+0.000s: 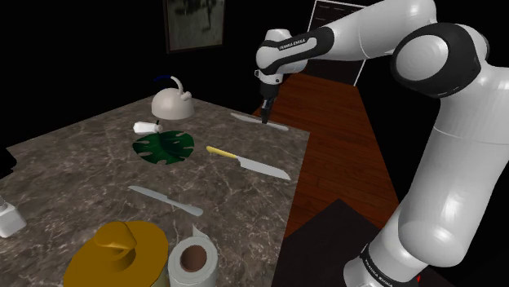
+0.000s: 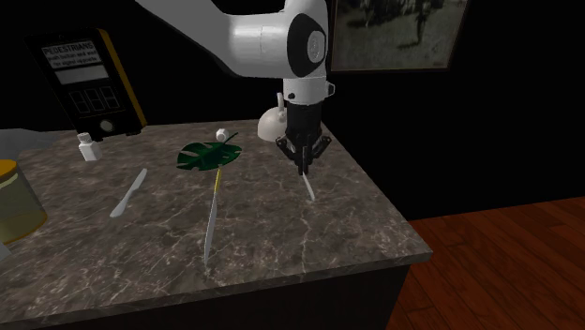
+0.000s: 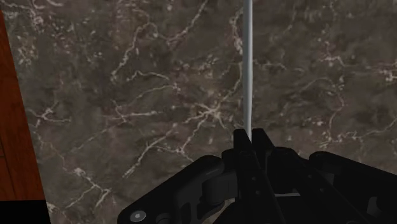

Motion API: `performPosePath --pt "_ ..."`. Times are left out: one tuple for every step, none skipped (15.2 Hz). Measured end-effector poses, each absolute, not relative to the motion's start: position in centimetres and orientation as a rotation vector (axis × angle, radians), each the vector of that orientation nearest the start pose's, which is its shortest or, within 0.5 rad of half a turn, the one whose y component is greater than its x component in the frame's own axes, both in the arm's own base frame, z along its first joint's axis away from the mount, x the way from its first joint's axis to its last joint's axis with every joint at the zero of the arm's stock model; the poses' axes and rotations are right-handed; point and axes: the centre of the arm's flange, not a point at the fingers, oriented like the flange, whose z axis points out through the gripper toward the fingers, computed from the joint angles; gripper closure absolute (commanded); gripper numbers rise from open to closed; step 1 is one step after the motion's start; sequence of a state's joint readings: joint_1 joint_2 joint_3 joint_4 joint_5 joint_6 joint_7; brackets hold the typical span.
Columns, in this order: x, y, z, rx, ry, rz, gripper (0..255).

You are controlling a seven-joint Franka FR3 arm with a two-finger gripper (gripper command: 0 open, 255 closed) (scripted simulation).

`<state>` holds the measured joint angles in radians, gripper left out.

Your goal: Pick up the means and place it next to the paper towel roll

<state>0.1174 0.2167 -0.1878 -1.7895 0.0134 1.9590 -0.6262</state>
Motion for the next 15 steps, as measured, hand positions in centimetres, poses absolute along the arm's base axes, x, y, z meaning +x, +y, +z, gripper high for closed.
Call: performPosePath --pt "61.2 -3.6 43.3 -3.032 -0.862 0.08 255" --pt "61.1 -3.6 43.8 -3.032 -0.862 0.08 255" --pt "61.2 -3.6 44.4 -3.032 -0.862 0.079 255" --pt "61.2 -3.6 44.9 -3.032 -0.862 0.079 255" --pt "61.2 -3.6 45.4 -3.032 -0.862 0.08 255" --pt "61.2 -3.6 45.9 -3.032 -0.862 0.08 255" --pt "61.2 -3.6 46.5 -3.032 -0.862 0.08 255" --pt "61.2 -3.6 46.9 -3.032 -0.862 0.079 255" --pt "61.2 -3.7 47.4 -3.032 -0.862 0.08 255" --pt "61.2 -3.7 47.9 -3.032 -0.862 0.08 255" --pt "61.3 -3.6 48.4 -3.032 -0.862 0.079 255" --pt "61.2 -3.7 49.0 -3.032 -0.862 0.08 255" --pt "61.2 -3.7 49.6 -3.032 -0.862 0.079 255" --pt "61.3 -3.6 50.2 -3.032 -0.862 0.079 255" --pt "61.3 -3.5 50.7 -3.032 -0.862 0.08 255"
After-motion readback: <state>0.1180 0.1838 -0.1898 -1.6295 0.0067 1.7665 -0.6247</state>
